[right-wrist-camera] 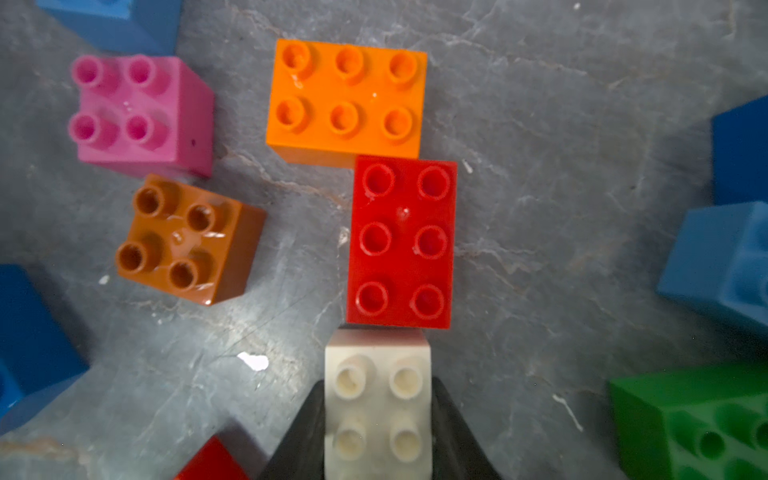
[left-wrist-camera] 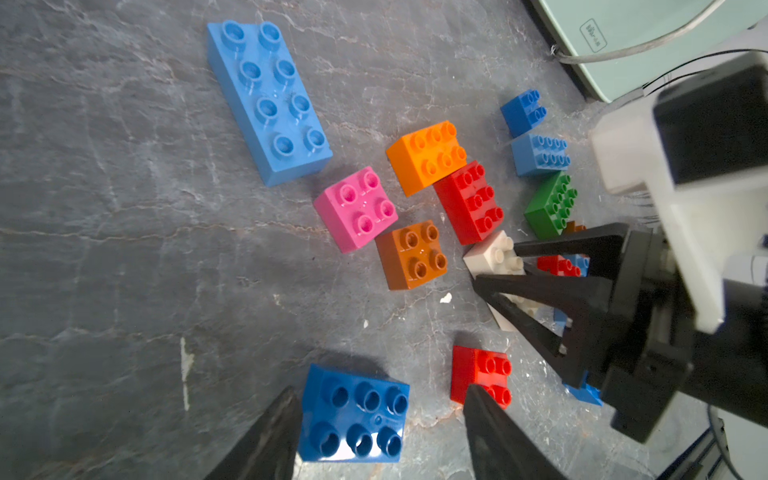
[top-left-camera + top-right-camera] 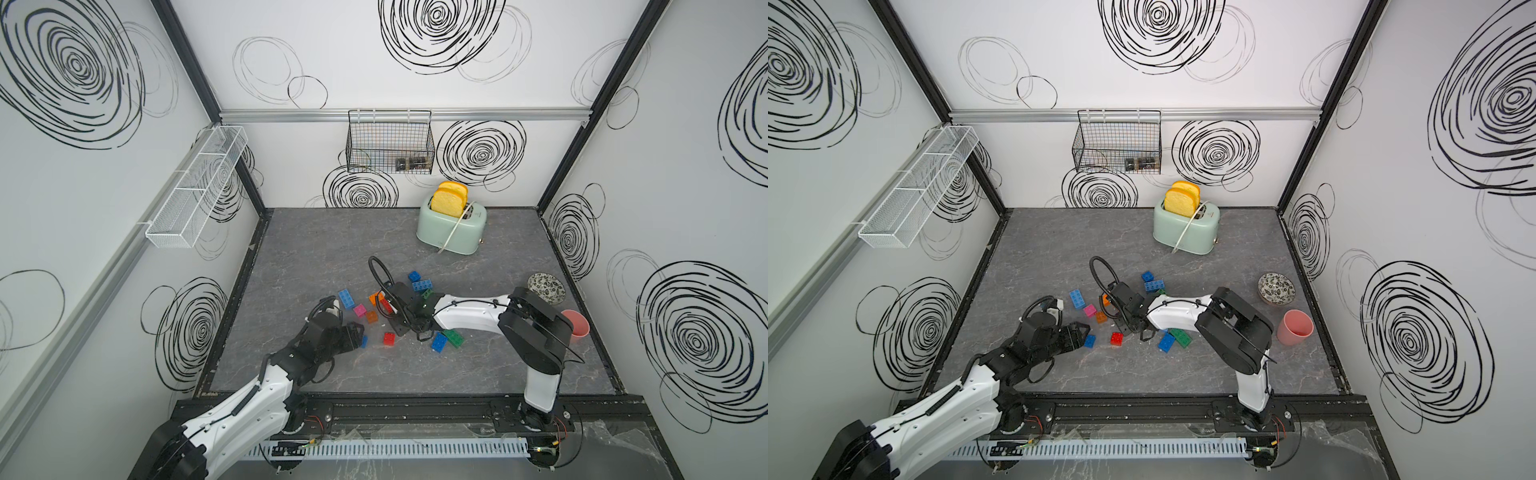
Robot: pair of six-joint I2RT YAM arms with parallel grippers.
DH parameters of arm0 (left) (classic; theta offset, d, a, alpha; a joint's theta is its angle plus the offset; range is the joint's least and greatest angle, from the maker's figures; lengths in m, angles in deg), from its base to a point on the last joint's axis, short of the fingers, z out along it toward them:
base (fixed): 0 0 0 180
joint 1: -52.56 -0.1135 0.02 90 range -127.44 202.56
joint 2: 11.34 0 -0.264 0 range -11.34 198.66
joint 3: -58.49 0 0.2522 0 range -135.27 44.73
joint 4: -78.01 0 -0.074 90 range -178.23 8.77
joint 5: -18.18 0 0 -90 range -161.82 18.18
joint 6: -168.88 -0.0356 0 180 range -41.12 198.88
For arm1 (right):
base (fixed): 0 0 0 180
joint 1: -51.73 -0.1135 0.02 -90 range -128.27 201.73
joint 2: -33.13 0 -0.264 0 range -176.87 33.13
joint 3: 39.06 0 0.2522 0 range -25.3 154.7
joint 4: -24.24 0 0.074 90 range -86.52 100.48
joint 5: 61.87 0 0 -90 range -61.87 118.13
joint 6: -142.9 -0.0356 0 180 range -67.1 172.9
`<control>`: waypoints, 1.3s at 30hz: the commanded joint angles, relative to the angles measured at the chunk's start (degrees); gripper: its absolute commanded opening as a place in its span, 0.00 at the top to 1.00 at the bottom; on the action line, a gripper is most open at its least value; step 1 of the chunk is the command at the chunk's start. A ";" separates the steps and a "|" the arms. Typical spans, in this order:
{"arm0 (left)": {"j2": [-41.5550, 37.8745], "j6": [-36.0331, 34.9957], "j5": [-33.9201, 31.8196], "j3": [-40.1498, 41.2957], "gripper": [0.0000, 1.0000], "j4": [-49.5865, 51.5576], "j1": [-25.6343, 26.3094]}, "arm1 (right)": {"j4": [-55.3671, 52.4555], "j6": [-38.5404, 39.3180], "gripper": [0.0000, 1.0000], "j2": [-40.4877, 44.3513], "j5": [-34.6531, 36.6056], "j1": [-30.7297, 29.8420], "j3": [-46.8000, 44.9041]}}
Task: Assemble a heart with lego
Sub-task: Pick up the lego brick from the center of the board, then assemble the lego brick with the lego brick.
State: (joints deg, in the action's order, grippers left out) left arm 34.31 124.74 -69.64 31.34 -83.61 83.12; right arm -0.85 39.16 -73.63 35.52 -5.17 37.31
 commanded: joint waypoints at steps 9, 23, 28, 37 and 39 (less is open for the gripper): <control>-0.58 0.42 3.80 1.40 0.33 -2.98 -2.60 | 0.63 24.75 0.69 9.11 -9.67 -0.31 -3.41; -2.80 3.26 7.15 3.85 0.32 -4.99 -6.01 | 2.76 31.40 0.70 8.56 -14.25 -3.46 -5.13; -2.76 3.09 7.29 3.85 0.32 -4.85 -6.06 | 3.36 31.86 0.70 7.93 -15.84 -4.00 -5.32; -2.42 2.87 7.42 3.77 0.32 -4.93 -6.13 | 2.21 33.69 0.70 6.94 -16.49 -3.87 -4.92; -2.32 2.82 7.55 3.70 0.32 -4.96 -6.12 | 2.14 33.60 0.70 6.53 -16.46 -3.83 -4.85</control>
State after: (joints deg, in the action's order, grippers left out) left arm 32.06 126.93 -62.58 34.86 -86.28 77.51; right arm 1.73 71.23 -66.24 20.18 -8.93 32.26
